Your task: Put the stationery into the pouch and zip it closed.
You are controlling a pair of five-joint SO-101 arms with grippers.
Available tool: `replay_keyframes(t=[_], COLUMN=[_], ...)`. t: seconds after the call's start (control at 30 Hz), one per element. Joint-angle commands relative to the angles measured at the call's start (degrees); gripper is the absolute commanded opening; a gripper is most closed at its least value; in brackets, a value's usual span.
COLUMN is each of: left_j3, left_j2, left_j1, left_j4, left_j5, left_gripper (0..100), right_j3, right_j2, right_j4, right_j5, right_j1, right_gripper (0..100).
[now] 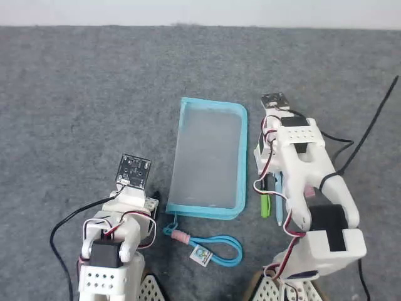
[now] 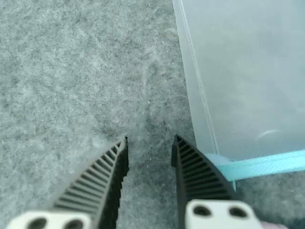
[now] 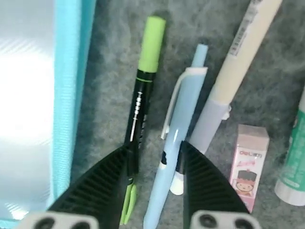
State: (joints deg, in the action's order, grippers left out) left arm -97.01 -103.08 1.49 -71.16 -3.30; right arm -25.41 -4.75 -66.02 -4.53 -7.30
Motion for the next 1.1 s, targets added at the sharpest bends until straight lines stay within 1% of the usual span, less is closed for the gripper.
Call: replay_keyframes(t=[0.0,0.17,0.4,0.47,0.57,0.63,0.8,0.93,1.07], left_j3=[0.3,0.3,0.3,0.3,0.3,0.3,0.3,0.3,0.3], left_j2=[0.1,0.1,0.1,0.1,0.1,0.1,0.1,0.1,0.1], left_j1=[0.3,0.3,0.3,0.3,0.3,0.3,0.3,0.3,0.3], left_j4=[-0.4,-0.4,-0.4,-0.4,-0.4,-0.4,-0.4,-0.4,-0.4], left_j5=[-0.4,-0.4,-0.4,-0.4,-0.4,-0.4,-0.4,-0.4,-0.4], left_gripper=[14,14,14,14,14,14,14,14,14], right_j3=[0.9,1.1,1.3,1.3,1.3,1.3,1.0,1.1,1.3], right_j2=[0.3,-3.1,-7.6,-7.6,-7.5,-6.9,2.3,14.5,23.5], right_j4=[1.6,1.5,1.6,1.6,1.7,1.7,0.5,-4.7,-9.4], right_j5=[0.4,0.4,-1.6,-1.6,-1.6,-1.6,-1.5,-2.0,-9.6], right_j1=[0.7,0.7,0.8,0.8,0.8,0.8,0.8,3.6,8.7], right_gripper=[12.5,12.5,11.2,8.0,0.1,0.9,0.7,0.6,0.6])
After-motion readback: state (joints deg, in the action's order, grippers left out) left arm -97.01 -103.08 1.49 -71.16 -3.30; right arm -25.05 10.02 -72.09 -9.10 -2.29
